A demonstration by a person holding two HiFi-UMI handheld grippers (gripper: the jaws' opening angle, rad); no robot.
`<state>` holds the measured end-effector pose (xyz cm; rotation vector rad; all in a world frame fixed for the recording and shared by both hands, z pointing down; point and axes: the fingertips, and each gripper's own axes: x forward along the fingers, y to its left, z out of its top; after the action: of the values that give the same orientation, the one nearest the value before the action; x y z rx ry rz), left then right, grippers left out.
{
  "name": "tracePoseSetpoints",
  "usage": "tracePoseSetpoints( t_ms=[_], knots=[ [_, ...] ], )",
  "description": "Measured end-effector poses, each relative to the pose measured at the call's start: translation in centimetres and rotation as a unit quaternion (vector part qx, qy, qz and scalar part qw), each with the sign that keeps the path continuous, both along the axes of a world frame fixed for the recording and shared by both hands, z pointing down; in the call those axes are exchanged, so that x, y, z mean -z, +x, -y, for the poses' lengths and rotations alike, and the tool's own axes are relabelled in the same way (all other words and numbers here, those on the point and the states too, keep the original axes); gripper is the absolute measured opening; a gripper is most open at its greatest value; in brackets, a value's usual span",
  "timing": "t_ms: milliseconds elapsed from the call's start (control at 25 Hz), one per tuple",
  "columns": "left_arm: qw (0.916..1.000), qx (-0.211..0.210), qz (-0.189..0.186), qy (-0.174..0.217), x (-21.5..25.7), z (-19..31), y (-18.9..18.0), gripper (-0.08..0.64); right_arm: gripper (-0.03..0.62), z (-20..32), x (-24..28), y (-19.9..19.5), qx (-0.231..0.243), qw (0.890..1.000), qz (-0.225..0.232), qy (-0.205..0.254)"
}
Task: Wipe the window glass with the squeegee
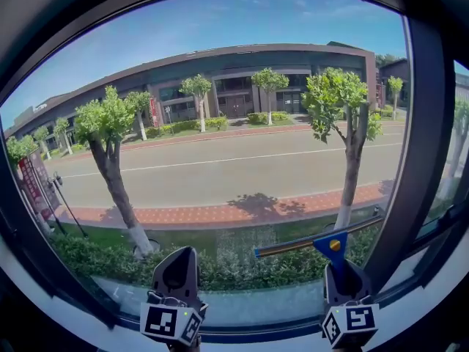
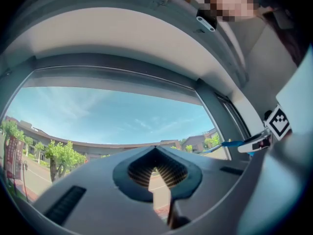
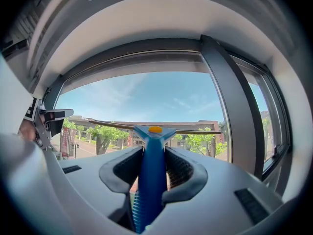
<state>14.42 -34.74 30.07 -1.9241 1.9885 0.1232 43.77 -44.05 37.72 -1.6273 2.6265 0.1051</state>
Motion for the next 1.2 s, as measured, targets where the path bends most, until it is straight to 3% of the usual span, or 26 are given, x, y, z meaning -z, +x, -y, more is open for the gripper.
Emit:
tracePoseSetpoints(
  t_ms=[160,440,720,1040,1200],
  knots=[
    [0.9999,-0.009,0.001,0.004,0.5,-0.8,-3.0,0.002,0.138,-1.5,0.8,-3.3,0.005,1.0,0.001,0.005],
    [0.9992,-0.038,-0.003,0.013,2.0,-3.7,-13.4,0.002,0.138,-5.5,2.5,-14.1,-0.003,1.0,0.025,0.017],
    [0.996,-0.085,0.002,0.026,5.5,-4.6,-16.3,0.002,0.138,-8.6,4.4,-23.3,-0.023,0.998,0.043,0.025],
    [0.9904,-0.125,0.025,0.053,11.0,-4.9,-17.8,0.002,0.138,-7.9,10.6,-25.1,-0.033,0.996,0.064,0.05],
    [0.9866,-0.142,0.038,0.071,13.9,-5.1,-18.8,0.002,0.138,-7.6,16.5,-24.7,-0.036,0.993,0.065,0.093]
  ],
)
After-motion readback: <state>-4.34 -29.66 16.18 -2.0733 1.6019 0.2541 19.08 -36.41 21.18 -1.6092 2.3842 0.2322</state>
